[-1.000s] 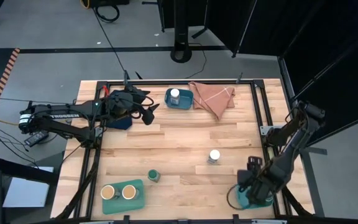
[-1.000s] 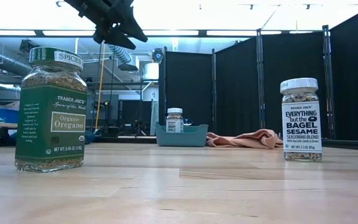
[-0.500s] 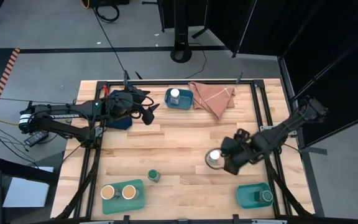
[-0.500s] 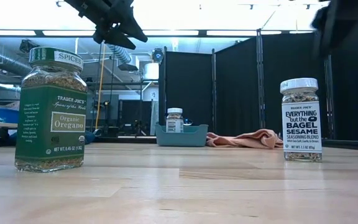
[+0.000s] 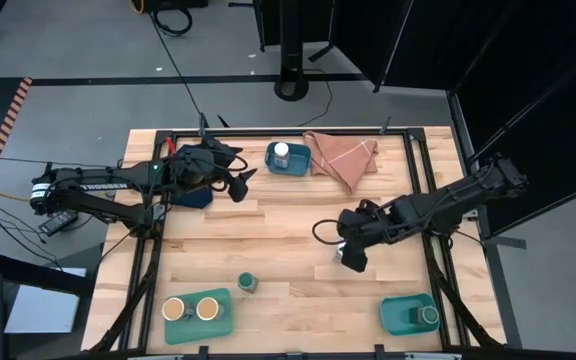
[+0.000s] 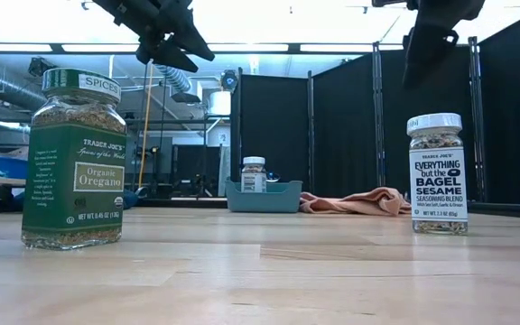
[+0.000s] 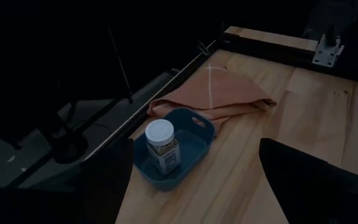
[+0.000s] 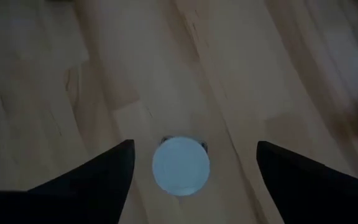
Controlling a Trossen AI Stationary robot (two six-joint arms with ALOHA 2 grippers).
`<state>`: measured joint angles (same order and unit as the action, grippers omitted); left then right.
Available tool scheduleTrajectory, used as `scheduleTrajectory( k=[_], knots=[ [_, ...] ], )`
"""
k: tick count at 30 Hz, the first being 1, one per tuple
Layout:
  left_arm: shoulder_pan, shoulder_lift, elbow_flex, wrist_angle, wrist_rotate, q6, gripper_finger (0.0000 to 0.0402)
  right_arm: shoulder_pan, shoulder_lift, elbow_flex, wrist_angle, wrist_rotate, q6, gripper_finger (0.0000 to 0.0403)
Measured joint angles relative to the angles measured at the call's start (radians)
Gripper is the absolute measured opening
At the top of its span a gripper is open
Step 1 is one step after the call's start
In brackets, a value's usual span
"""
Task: Sort spices by type
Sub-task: Put the white seasoning bottle into the blue bin
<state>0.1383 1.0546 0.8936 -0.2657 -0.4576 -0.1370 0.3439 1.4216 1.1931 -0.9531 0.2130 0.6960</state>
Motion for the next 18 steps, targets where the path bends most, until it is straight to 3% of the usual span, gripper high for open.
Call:
scheduleTrajectory(
  k=[11,18],
  knots=[
    [0.000,0.000,0.000,0.000,0.000,0.001,0.0351,0.000,0.001,0.000,0.021,0.025,-0.064,0.0342],
    [0.000,0.000,0.000,0.000,0.000,0.001,0.0351,0.001,0.080,0.000,0.028,-0.016,-0.083,0.0342]
  ],
)
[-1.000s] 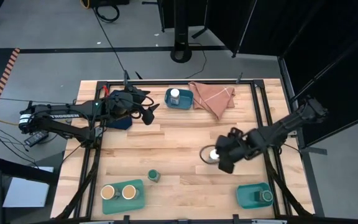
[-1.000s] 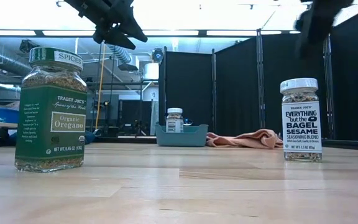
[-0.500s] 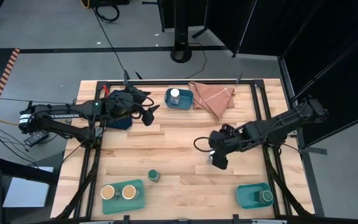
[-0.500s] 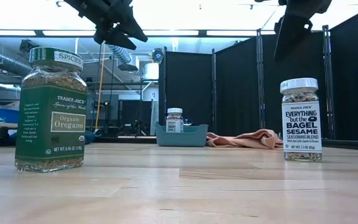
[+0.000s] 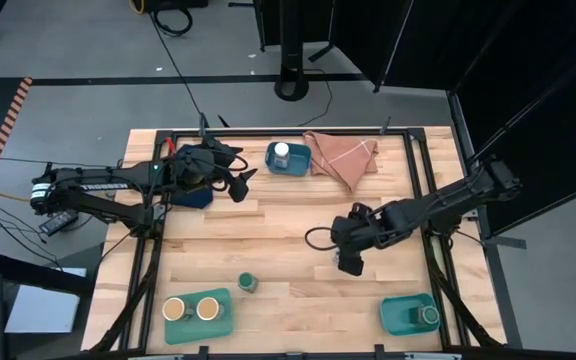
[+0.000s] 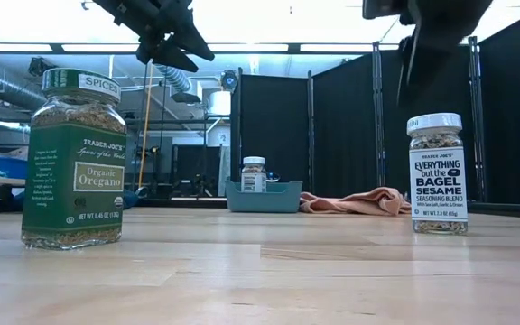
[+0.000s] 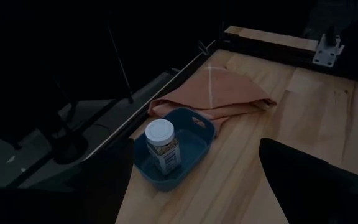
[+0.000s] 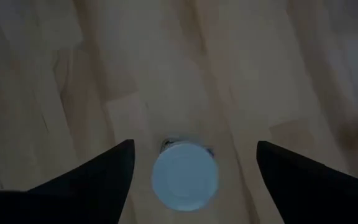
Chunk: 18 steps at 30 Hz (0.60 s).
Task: Sort spices by type
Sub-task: Put the white seasoning bottle into the blue bin
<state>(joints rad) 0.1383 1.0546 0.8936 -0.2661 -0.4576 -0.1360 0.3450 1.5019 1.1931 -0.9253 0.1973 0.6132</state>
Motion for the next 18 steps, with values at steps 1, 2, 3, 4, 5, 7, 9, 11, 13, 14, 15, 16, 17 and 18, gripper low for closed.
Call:
scheduleTrajectory(
  k=[1,2,3,4,5,7,9,11,13,14,15,16,17,18],
  knots=[
    [0.000,0.000,0.000,0.001,0.000,0.000,0.0351,0.000,0.010,0.000,0.002,-0.014,-0.005,0.0342],
    [0.000,0.000,0.000,0.000,0.000,0.000,0.0351,0.000,0.021,0.000,0.000,-0.018,-0.011,0.0342],
    [0.000,0.000,0.000,0.000,0.000,0.000,0.0351,0.000,0.032,0.000,-0.002,-0.025,-0.014,0.0342],
    [0.000,0.000,0.000,0.000,0.000,0.000,0.0351,0.000,0.038,0.000,-0.010,-0.031,-0.015,0.0342],
    [0.000,0.000,0.000,0.000,0.000,0.000,0.0351,0.000,0.045,0.000,-0.025,-0.036,-0.015,0.0342],
    [0.000,0.000,0.000,0.000,0.000,0.000,0.0351,0.000,0.053,0.000,-0.037,-0.040,-0.015,0.0342],
    [0.000,0.000,0.000,0.000,0.001,0.000,0.0351,0.000,0.053,0.000,-0.043,-0.041,-0.015,0.0342],
    [0.000,0.000,0.000,0.000,0.002,0.000,0.0351,0.000,0.052,0.000,-0.036,-0.040,-0.014,0.0342],
    [0.000,0.000,0.000,0.002,0.002,0.000,0.0351,0.000,0.052,0.000,-0.049,-0.041,-0.013,0.0342],
    [0.000,0.000,0.000,0.001,0.002,0.000,0.0351,0.000,0.052,0.000,-0.050,-0.041,-0.013,0.0342],
    [0.000,0.000,0.000,0.001,0.002,0.000,0.0351,0.000,0.051,-0.005,-0.039,-0.041,-0.014,0.0342],
    [0.000,0.000,0.000,0.002,0.003,0.000,0.0351,0.000,0.051,-0.012,-0.029,-0.041,-0.012,0.0342],
    [0.000,0.000,0.000,0.001,0.003,0.000,0.0351,0.000,0.052,-0.019,-0.032,-0.042,-0.009,0.0342],
    [0.000,0.000,0.000,0.001,0.003,0.000,0.0351,0.000,0.052,-0.025,-0.036,-0.044,-0.007,0.0342]
  ],
)
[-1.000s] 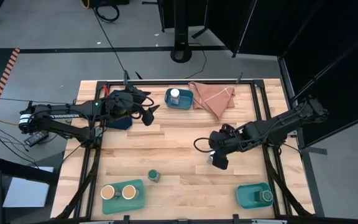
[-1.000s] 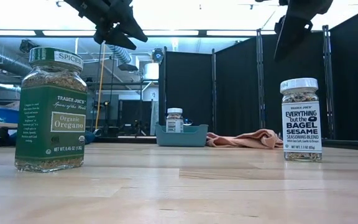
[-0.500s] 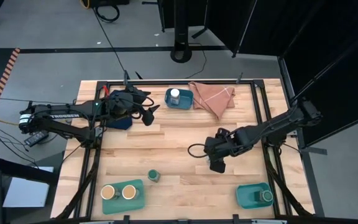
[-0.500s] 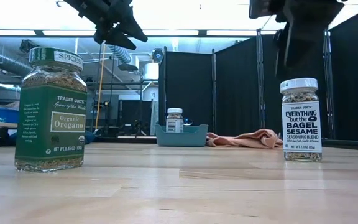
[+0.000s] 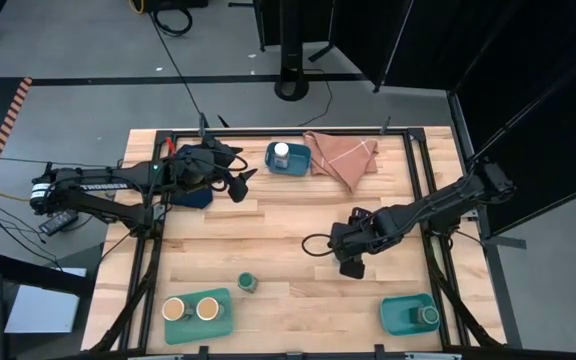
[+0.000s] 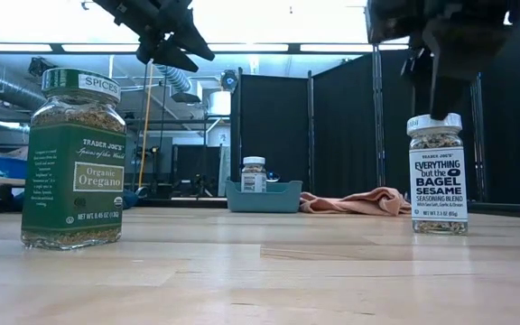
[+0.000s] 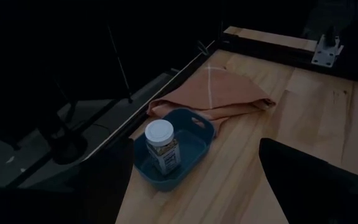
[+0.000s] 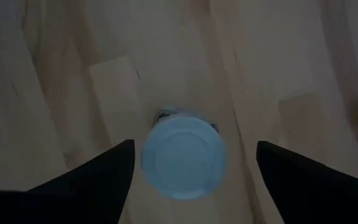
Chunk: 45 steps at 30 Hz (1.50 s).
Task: Sort spices by type
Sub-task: Put the white seasoning bottle into the blue bin
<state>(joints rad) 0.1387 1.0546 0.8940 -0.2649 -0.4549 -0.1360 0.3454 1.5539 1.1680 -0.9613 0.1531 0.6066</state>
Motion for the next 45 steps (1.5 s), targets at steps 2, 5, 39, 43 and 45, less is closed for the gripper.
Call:
scheduleTrajectory(
  k=[2,5,39,43,45],
  knots=[
    [0.000,0.000,0.000,0.000,0.000,0.000,0.0351,0.000,0.000,-0.012,0.012,-0.015,0.000,0.0342],
    [0.000,0.000,0.000,0.000,0.000,-0.003,0.0351,0.000,0.000,-0.035,0.026,-0.024,0.010,0.0342],
    [0.000,0.000,0.000,0.002,0.000,-0.007,0.0351,-0.036,-0.002,-0.045,0.055,-0.026,0.006,0.0206],
    [0.000,0.000,0.000,0.002,0.000,-0.007,0.0351,-0.046,-0.002,-0.045,0.064,-0.029,0.019,0.0206],
    [0.000,0.000,0.000,0.002,0.000,-0.006,0.0351,-0.054,-0.003,-0.045,0.081,-0.041,0.018,0.0206]
  ],
)
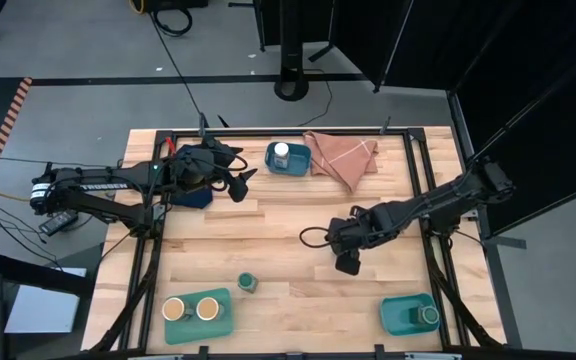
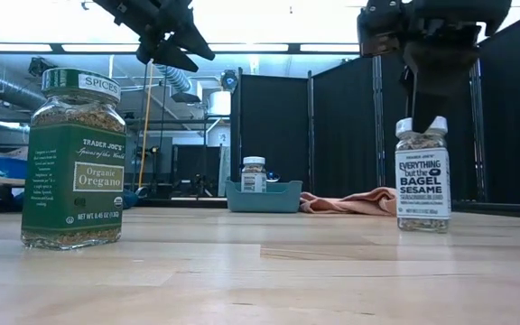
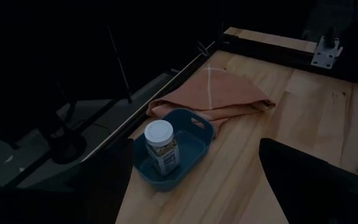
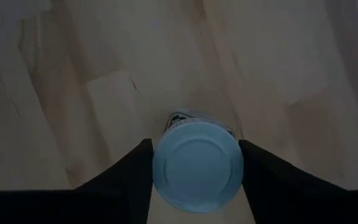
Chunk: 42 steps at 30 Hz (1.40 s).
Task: Sort spices by type
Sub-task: Put the white seasoning bottle into the blue bin
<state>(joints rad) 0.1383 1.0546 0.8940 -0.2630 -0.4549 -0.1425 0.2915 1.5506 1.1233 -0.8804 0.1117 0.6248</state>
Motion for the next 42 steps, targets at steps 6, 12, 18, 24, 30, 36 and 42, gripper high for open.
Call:
scheduleTrajectory(
  k=[6,12,18,24,30,36,42],
  knots=[
    [0.000,0.000,0.000,0.000,0.000,0.000,0.0351,-0.044,0.000,0.051,-0.011,-0.009,-0.026,0.0206],
    [0.000,0.000,0.000,-0.001,0.000,0.000,0.0351,-0.135,-0.001,0.149,-0.040,-0.010,-0.048,0.0206],
    [0.000,0.000,0.000,-0.001,0.000,0.000,0.0351,-0.247,-0.002,0.236,-0.041,0.025,-0.037,0.0206],
    [0.000,0.000,0.000,0.000,0.000,0.000,0.0351,-0.364,-0.002,0.285,-0.004,0.053,-0.008,0.0206],
    [0.000,0.000,0.000,0.003,0.000,0.000,0.0351,-0.439,0.000,0.295,0.149,0.076,-0.004,0.0206],
    [0.000,0.000,0.000,0.003,0.000,0.000,0.0351,-0.512,0.002,0.296,0.223,0.122,0.003,0.0206],
    [0.000,0.000,0.000,0.003,-0.001,0.000,0.0351,-0.571,0.002,0.296,0.265,0.131,0.018,0.0206]
  ],
)
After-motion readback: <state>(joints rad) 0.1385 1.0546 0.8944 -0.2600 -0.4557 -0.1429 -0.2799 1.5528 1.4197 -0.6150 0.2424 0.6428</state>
